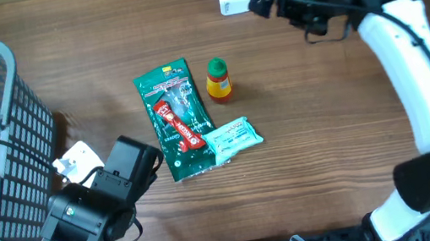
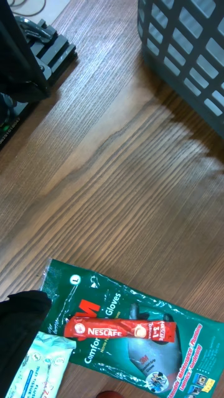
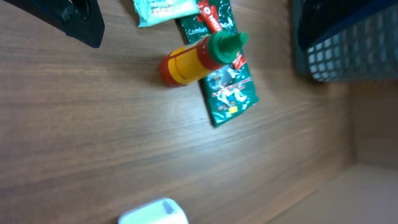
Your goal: Scan the item barcode
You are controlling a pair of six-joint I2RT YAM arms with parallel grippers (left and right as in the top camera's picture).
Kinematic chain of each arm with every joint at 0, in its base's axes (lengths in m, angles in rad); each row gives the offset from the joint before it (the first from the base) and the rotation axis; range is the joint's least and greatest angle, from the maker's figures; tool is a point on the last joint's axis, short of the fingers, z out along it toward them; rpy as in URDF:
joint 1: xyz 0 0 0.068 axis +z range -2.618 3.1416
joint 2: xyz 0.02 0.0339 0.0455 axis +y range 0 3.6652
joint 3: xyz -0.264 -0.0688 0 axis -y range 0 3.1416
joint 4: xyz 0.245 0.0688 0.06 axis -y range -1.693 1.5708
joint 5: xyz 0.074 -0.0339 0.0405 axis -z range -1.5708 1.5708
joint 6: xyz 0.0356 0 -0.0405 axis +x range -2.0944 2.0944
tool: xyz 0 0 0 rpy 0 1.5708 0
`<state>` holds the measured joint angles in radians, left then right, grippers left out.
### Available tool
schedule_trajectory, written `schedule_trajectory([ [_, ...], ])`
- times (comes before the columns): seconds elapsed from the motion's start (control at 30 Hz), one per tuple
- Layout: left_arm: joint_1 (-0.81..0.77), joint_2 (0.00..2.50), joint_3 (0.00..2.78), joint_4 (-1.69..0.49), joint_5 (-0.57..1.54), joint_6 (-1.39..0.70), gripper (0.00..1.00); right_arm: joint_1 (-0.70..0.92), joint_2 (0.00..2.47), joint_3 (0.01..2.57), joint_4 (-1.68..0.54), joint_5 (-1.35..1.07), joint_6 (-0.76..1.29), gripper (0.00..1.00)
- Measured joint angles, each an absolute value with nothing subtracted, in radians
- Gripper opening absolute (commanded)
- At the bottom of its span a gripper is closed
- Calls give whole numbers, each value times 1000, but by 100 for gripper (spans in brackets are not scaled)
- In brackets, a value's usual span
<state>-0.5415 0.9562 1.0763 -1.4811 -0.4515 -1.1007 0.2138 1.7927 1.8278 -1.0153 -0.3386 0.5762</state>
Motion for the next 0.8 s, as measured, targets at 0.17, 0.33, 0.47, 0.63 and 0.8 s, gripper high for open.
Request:
schedule_trajectory([
  [0.17,-542,956,1076,-1481,-451,-1101,100,250,1910,1789,-961,-409,486,100],
  [0.33,-542,956,1076,-1481,-451,-1101,100,375,1925,1786,-923,-373,276,100],
  [0.47,-541,956,1076,-1481,-451,-1101,100,478,1925,1786,-914,-280,177,100],
  [0.63,-542,956,1076,-1481,-451,-1101,100,578,1929,1786,-903,-83,132,98],
  [0.8,-541,956,1076,-1481,-451,-1101,100,588,1979,1786,-915,8,118,80],
])
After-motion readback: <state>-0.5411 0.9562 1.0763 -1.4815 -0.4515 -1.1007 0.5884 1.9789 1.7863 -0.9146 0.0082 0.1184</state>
